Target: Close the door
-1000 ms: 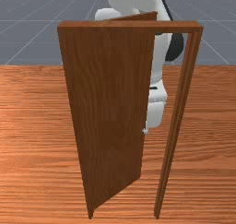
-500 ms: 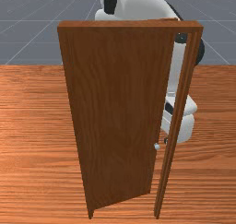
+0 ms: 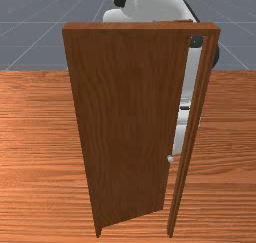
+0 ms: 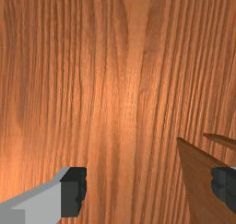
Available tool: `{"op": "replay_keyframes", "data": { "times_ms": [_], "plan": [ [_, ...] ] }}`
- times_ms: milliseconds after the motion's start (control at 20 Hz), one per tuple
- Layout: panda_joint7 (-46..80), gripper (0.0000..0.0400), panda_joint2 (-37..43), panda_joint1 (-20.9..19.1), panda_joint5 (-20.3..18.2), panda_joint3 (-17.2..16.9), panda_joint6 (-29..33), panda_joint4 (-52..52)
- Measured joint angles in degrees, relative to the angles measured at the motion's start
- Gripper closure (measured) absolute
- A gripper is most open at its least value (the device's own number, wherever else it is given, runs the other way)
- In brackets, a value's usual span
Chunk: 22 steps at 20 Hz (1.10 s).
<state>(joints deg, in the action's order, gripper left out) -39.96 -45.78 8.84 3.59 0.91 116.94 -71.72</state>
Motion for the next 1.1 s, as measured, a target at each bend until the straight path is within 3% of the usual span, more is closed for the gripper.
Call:
{"op": "replay_keyframes", "data": {
  "times_ms": [50, 150, 400, 450, 500, 550, 700, 900, 1000, 1050, 1100],
  "plan": [
    [6.14, 0.0000, 5.03, 0.90, -0.73, -0.93, 3.33, -8.63],
    [8.24, 0.0000, 6.55, -1.01, -2.37, -2.13, 4.10, -10.67],
    [-10.97, 0.0000, 7.38, -10.38, -1.70, -2.09, 5.49, -12.02],
    [-14.32, 0.0000, 6.88, -10.23, 1.14, -2.64, 5.37, -11.18],
    [-21.06, 0.0000, 5.60, -12.13, -0.26, -0.49, 4.69, -8.93],
    [-27.23, 0.0000, 5.71, -12.79, 0.70, 0.88, 5.16, -9.37],
    [-32.45, 0.0000, 5.63, -10.33, 2.72, 3.50, 5.42, -9.47],
    [-17.84, 0.0000, 3.93, -3.21, 2.49, 2.84, 3.41, -6.26],
    [-17.71, 0.0000, 3.22, -1.86, 2.86, 3.38, 2.86, -5.04],
    [-13.30, 0.0000, 2.93, -0.82, 2.36, 2.73, 2.39, -4.46],
    [1.33, 0.0000, 2.82, 0.90, -0.02, 0.07, 1.45, -4.09]
  ]
}}
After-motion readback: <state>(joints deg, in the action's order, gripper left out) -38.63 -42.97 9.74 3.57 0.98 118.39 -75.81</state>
